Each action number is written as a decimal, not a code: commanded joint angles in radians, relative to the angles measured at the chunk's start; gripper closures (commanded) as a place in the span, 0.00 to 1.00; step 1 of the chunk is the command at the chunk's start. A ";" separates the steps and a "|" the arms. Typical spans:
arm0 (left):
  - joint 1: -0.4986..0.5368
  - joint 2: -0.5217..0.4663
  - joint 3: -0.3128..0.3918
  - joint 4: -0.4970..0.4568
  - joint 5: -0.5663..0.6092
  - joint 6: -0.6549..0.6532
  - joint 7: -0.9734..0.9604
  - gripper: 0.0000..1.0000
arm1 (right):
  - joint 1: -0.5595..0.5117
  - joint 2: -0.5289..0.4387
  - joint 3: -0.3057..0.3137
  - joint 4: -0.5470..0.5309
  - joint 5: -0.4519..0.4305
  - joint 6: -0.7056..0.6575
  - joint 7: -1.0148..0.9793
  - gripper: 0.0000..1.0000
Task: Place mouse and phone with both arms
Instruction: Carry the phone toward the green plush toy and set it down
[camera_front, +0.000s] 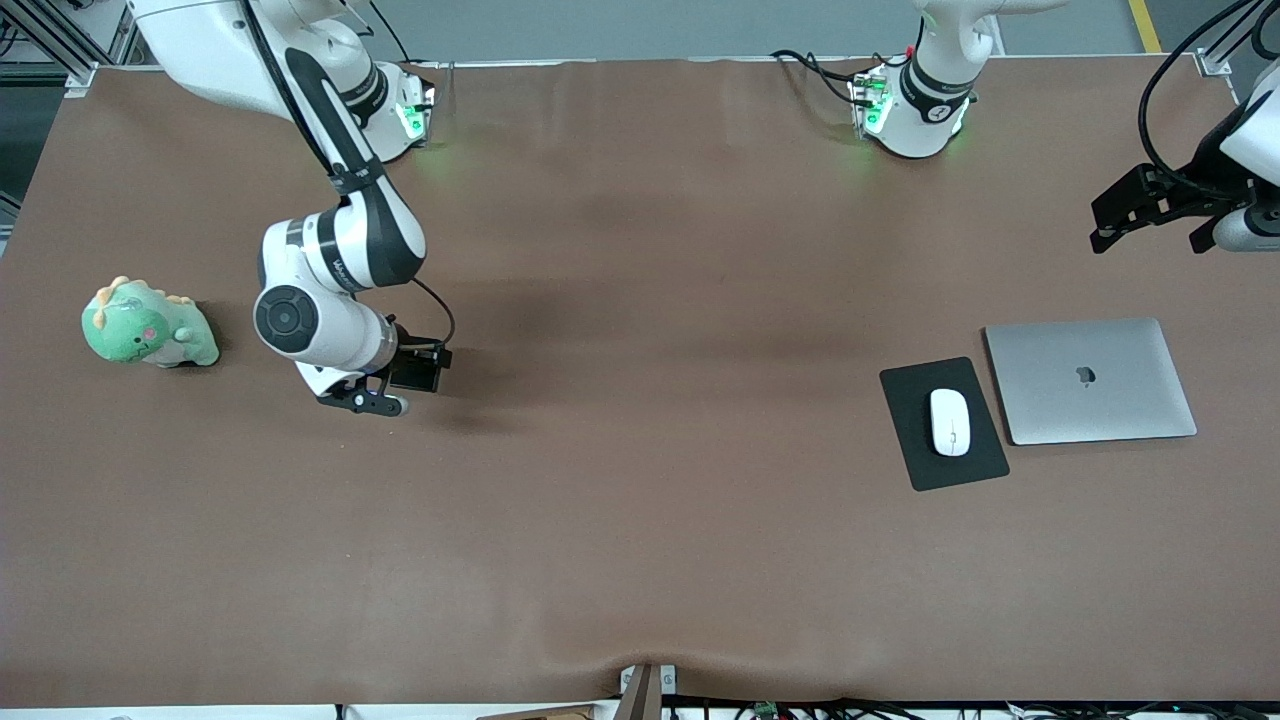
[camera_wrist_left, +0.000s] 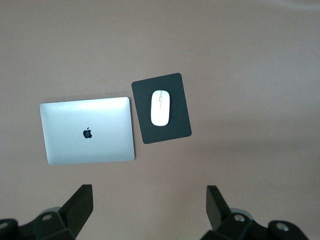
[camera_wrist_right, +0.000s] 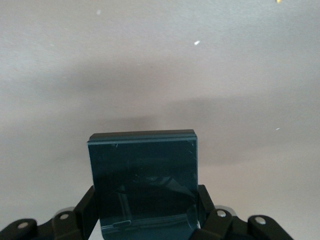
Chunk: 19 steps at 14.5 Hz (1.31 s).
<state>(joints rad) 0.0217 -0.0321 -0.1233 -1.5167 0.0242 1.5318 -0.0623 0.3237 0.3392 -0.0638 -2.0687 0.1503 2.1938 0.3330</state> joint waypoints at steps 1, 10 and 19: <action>0.004 0.003 -0.001 0.006 -0.015 0.014 -0.004 0.00 | -0.057 -0.075 -0.007 -0.102 -0.015 0.059 -0.099 1.00; 0.006 -0.005 0.001 0.004 -0.018 0.021 -0.004 0.00 | -0.063 -0.074 -0.215 -0.201 -0.023 0.138 -0.386 1.00; 0.004 -0.008 -0.003 0.000 -0.017 0.014 -0.004 0.00 | -0.166 -0.029 -0.238 -0.312 -0.023 0.345 -0.520 1.00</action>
<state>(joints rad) 0.0235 -0.0301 -0.1233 -1.5168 0.0242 1.5473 -0.0624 0.1831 0.3189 -0.3093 -2.3604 0.1365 2.5227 -0.1711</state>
